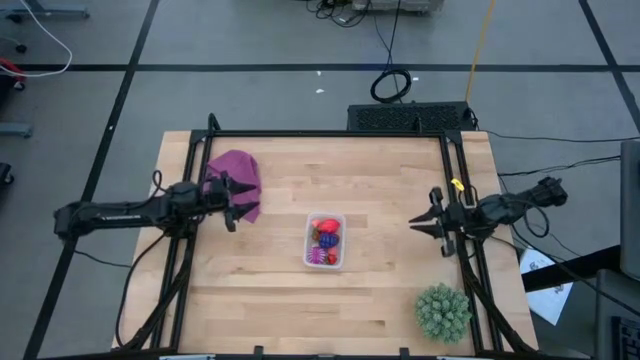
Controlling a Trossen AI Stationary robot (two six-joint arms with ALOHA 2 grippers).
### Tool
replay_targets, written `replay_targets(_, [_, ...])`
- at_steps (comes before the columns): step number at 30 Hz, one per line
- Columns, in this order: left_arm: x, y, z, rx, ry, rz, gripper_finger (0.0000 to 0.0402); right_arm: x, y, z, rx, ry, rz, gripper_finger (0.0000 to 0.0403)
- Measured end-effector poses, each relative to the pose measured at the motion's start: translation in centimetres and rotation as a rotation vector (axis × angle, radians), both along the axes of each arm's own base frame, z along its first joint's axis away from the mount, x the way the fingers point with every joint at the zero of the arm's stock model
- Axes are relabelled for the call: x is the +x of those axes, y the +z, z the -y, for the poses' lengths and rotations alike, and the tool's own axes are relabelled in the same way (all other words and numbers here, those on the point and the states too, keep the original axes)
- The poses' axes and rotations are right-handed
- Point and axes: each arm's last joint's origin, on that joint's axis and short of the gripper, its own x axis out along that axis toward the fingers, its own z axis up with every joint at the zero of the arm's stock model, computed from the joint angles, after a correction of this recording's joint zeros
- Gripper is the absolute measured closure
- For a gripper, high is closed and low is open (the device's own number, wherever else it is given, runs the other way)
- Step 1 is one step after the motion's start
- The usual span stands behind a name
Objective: Pick and placing Produce into tupperware
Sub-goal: Return to Home Position
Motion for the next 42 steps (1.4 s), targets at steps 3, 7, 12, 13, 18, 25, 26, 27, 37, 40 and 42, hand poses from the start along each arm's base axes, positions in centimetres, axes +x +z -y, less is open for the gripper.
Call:
replay_targets(3, [0.4, -0.1, -0.1, 0.006, 0.005, -0.009, 0.0128, 0.2, -0.5, 0.4, 0.0, -0.055, -0.013, 0.0346])
replay_targets(7, [1.2, 0.0, -0.2, 0.03, 0.005, 0.001, 0.0128, 0.5, -0.9, 1.0, 0.008, -0.127, -0.019, 0.0346])
replay_targets(12, [2.1, -0.3, -0.7, 0.04, 0.012, 0.006, 0.0128, 0.7, -1.3, 1.6, 0.023, -0.159, -0.033, 0.0346])
replay_targets(13, [2.2, -0.4, -0.9, 0.038, 0.02, 0.001, 0.0128, 0.7, -1.3, 1.7, 0.025, -0.145, -0.033, 0.0346])
replay_targets(18, [2.4, 0.2, -2.0, 0.045, -0.007, 0.071, 0.0128, 0.8, -1.3, 1.9, 0.042, -0.103, -0.036, 0.0346])
replay_targets(25, [1.2, 1.5, -3.0, 0.105, 0.016, 0.166, 0.0128, 0.8, -1.7, 2.1, 0.049, -0.118, -0.072, 0.0346])
replay_targets(26, [0.9, 1.6, -3.1, 0.117, 0.019, 0.17, 0.0128, 0.8, -1.6, 2.1, 0.045, -0.117, -0.067, 0.0346])
replay_targets(27, [0.6, 1.7, -3.1, 0.124, 0.025, 0.177, 0.0128, 0.8, -1.5, 2.1, 0.042, -0.116, -0.057, 0.0346])
replay_targets(37, [-1.9, 1.6, -1.8, 0.053, -0.06, 0.164, 0.0128, 0.8, -1.0, 2.0, 0.0, -0.113, -0.005, 0.0346])
replay_targets(40, [-2.3, 1.3, -1.0, 0.033, -0.107, 0.152, 0.0128, 0.8, -1.0, 2.0, -0.003, -0.113, -0.005, 0.0346])
replay_targets(42, [-2.5, 1.3, -0.5, 0.035, -0.123, 0.155, 0.0128, 0.8, -1.0, 2.0, -0.002, -0.113, -0.005, 0.0346])
